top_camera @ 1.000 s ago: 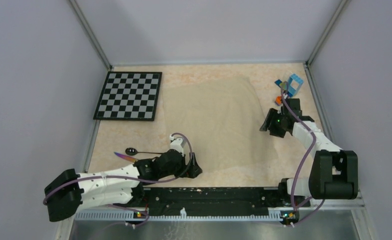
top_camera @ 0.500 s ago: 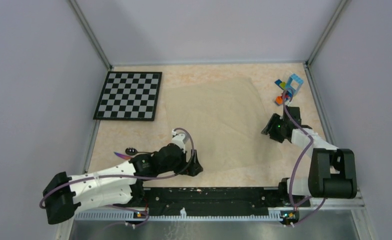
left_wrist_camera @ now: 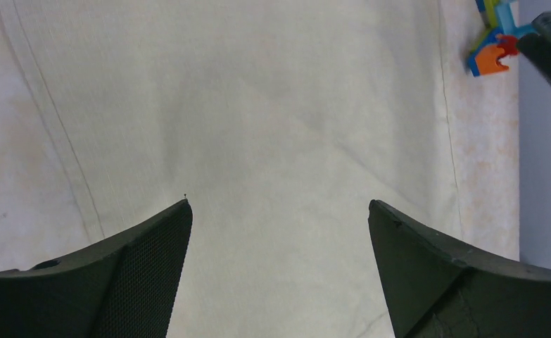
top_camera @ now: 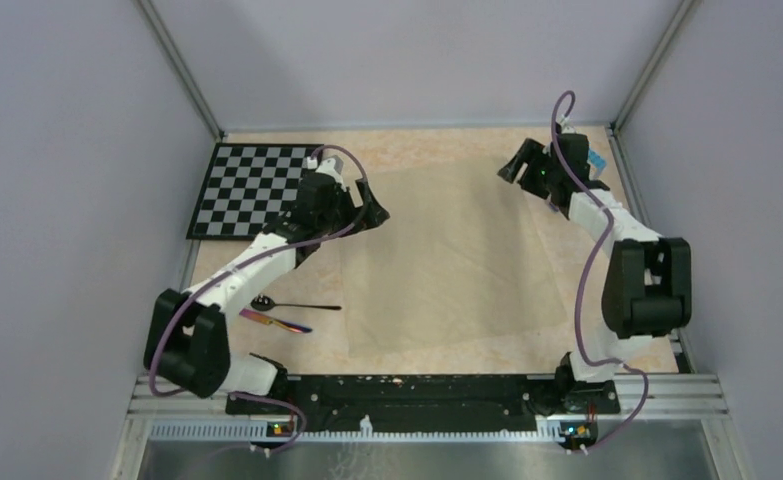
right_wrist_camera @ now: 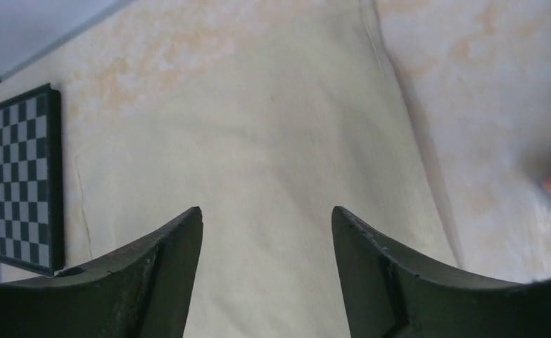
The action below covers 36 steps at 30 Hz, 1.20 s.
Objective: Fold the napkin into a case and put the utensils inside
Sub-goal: Rotate the flattened napkin at the center of the board, then flatten the napkin at the center of the board.
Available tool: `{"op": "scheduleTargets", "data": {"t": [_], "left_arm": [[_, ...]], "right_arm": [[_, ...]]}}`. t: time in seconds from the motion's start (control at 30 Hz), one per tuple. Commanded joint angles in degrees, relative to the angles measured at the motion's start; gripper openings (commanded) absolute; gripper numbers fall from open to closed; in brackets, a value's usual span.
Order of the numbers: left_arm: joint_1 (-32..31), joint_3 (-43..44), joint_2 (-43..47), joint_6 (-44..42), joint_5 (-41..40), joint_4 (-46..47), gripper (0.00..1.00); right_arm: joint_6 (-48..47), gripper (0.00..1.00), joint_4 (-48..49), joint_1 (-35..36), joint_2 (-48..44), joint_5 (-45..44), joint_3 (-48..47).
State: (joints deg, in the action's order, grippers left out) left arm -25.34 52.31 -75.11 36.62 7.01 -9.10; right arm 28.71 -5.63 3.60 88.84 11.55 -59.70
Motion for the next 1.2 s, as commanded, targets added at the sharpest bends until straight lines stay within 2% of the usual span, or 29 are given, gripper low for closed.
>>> {"op": "scheduleTargets", "data": {"t": [0.0, 0.13, 0.37, 0.8, 1.17], "left_arm": [[4.2, 8.0, -9.4, -1.9, 3.4, 10.1, 0.99], [8.3, 15.0, -19.0, -2.8, 4.4, 11.9, 0.99], [12.1, 25.2, -34.1, -6.4, 8.0, 12.2, 0.99], [15.0, 32.3, -49.4, -4.5, 11.8, 17.0, 0.99], [15.4, 41.8, -59.2, -2.6, 18.0, 20.2, 0.99]], "right_arm": [[1.3, 0.63, 6.0, 0.2, 13.7, 5.5, -14.8], [1.7, 0.50, 5.9, 0.2, 24.9, 6.4, -26.9], [1.5, 0.38, 1.4, 0.2, 40.5, 7.4, -42.7], [4.9, 0.38, 0.4, -3.2, 50.6, 4.7, -46.6], [2.5, 0.38, -7.7, -6.5, 58.0, 2.2, -59.3]]}}
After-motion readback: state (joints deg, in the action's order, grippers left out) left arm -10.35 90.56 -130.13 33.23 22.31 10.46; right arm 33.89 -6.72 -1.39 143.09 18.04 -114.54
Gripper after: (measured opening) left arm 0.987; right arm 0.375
